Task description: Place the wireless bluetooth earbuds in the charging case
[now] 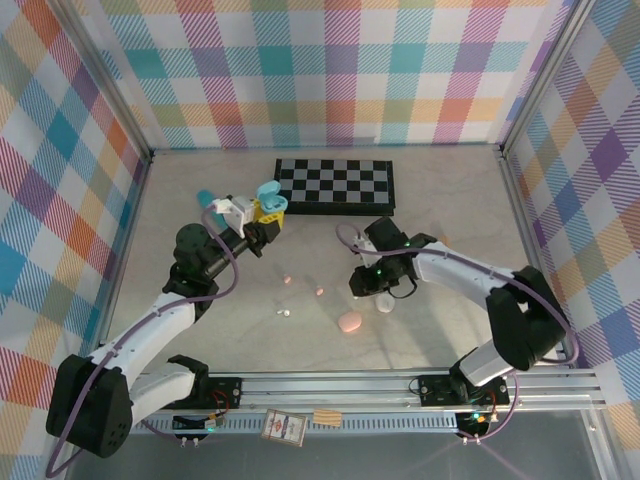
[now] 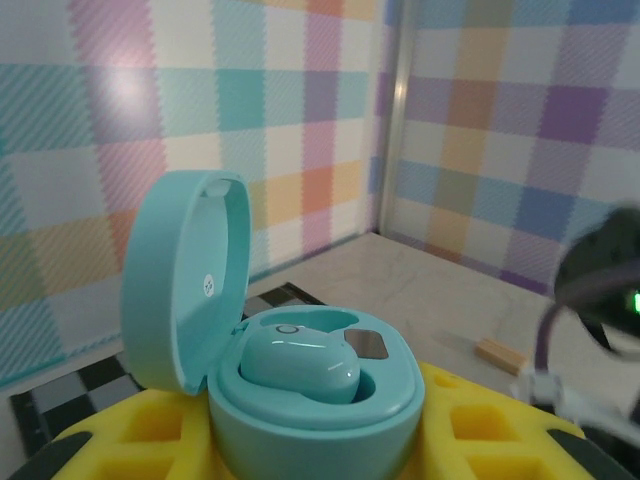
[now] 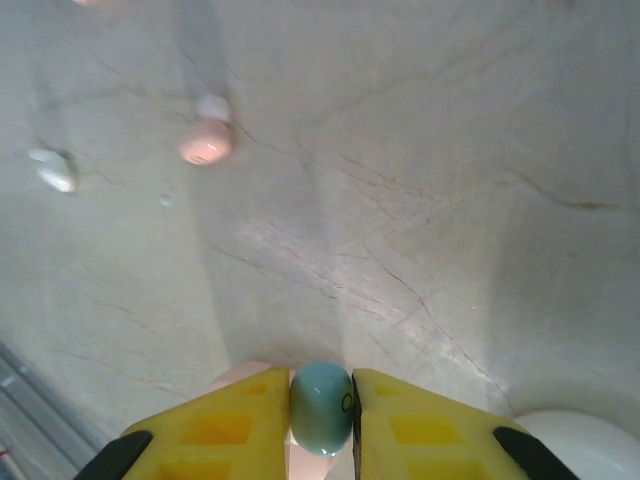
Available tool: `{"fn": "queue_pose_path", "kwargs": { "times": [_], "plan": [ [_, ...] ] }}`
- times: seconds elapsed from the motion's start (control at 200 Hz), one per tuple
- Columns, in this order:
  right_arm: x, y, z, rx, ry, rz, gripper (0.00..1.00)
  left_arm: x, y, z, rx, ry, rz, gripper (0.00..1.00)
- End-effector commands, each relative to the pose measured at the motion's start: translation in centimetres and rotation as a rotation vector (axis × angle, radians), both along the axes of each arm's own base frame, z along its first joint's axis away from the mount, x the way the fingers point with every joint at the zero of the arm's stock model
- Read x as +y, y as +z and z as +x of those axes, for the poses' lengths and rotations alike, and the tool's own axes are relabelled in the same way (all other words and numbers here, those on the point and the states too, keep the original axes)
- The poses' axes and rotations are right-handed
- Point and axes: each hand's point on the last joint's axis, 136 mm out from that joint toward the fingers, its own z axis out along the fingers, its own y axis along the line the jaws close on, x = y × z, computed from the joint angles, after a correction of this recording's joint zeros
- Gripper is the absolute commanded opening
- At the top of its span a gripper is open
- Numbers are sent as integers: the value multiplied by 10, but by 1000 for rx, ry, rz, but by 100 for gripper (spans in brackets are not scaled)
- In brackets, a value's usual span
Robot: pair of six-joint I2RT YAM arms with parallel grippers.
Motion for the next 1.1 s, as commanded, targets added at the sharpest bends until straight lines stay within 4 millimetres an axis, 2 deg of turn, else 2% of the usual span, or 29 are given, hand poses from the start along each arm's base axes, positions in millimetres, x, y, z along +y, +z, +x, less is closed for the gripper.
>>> {"fn": "queue_pose_path", "kwargs": {
  "times": [0.0,0.33,0.48,0.635,0.825,1.095],
  "plan": [
    [1,51,8,-110,11,32,22,-22,5,-16,-86,-125,40,25],
    [7,162,13,-340,51,176,22,-58,-9,-31,-66,-299,79,25],
    [18,196,18,-414,94,249,22,-74,-13,-44,-51,-408,89,25],
    [29,209,22,-432,131,290,22,-86,-14,-56,-33,-495,92,25],
    [39,210,21,-422,170,322,23,-99,-16,-66,-12,-577,102,25],
    [41,205,23,-412,175,324,23,-108,-17,-72,-3,-626,105,25]
  ]
}}
